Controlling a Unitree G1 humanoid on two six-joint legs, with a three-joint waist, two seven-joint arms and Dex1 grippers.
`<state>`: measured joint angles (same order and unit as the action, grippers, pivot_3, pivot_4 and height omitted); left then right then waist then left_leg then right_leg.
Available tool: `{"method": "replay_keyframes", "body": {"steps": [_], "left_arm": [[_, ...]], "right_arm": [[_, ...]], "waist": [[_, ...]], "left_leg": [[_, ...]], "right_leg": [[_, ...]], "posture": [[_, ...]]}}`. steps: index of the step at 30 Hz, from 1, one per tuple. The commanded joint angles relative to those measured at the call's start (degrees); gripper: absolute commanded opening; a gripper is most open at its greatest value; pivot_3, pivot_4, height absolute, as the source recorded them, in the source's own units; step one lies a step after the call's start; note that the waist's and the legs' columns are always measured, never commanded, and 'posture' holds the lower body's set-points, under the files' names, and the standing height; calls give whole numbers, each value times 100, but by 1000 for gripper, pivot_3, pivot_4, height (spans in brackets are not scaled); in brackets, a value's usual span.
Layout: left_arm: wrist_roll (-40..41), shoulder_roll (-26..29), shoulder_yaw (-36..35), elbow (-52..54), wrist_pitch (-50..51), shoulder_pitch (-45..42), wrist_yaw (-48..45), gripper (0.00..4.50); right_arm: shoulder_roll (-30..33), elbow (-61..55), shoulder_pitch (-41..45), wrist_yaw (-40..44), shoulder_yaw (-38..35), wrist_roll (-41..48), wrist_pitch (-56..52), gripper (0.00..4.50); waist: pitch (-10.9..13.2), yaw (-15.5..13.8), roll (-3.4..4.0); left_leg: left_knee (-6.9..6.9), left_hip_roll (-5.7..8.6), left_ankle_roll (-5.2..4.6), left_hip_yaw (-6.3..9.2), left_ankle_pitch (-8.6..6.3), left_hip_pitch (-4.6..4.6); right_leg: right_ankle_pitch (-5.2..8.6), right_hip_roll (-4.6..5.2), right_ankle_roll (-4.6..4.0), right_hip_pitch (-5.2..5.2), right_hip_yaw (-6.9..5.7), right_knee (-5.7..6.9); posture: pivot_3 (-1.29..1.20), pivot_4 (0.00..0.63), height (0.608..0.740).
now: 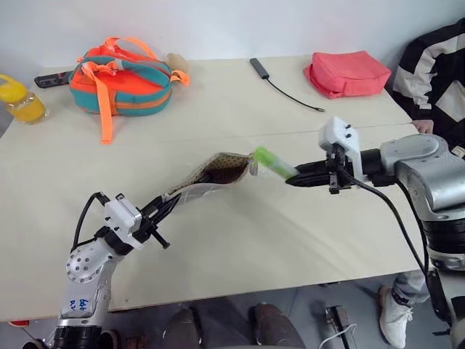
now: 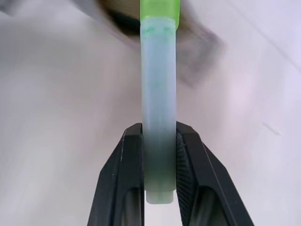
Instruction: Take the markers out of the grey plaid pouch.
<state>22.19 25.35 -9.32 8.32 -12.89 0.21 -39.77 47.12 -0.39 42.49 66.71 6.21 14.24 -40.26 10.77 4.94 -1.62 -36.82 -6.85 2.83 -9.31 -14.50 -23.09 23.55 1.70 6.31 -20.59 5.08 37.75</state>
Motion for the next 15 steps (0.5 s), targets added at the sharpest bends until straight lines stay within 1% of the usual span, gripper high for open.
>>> {"method": "replay_keyframes", "body": {"steps": [1,6,8,9,11,13,15], "left_arm": [[94,-3,-71,86,-34,-58,-44,0],[21,-62,36,107,-15,-141,-14,0],[11,-75,53,130,3,-153,0,0],[12,-79,58,143,8,-149,2,0],[15,-81,67,166,13,-134,8,0],[25,-78,64,201,16,-107,13,0],[33,-72,44,220,20,-91,25,0]], "right_arm": [[7,576,-149,-803,-24,-649,685,453],[-295,1286,-312,-1721,85,-1238,1103,453],[-447,1447,-273,-1927,43,-1306,1141,453],[-470,1490,-260,-1904,75,-1332,1148,453],[-570,1534,-236,-1893,29,-1260,1019,1189],[-530,1484,-261,-1756,129,-1291,1009,1715],[-498,1378,-198,-1655,127,-1261,981,2406]], "waist": [[0,1,0],[0,8,1],[2,17,3],[2,17,3],[3,5,5],[3,-3,5],[3,-4,5]], "left_leg": [[-1,0,0,-2,0,0],[3,-2,1,-39,1,0],[3,-3,3,-48,1,0],[2,-4,3,-50,2,1],[3,-3,4,-50,2,1],[3,-3,5,-50,1,0],[3,-3,5,-49,1,1]], "right_leg": [[0,0,0,0,0,1],[0,-2,1,-5,1,1],[0,-4,1,-10,8,6],[0,-5,2,-10,9,7],[-1,-5,2,-11,9,7],[-1,-5,3,-11,9,6],[-1,-5,4,-10,8,6]], "posture": [[0,150,740],[0,150,740],[0,150,740],[0,150,740],[0,150,740],[0,150,740],[0,150,740]]}}
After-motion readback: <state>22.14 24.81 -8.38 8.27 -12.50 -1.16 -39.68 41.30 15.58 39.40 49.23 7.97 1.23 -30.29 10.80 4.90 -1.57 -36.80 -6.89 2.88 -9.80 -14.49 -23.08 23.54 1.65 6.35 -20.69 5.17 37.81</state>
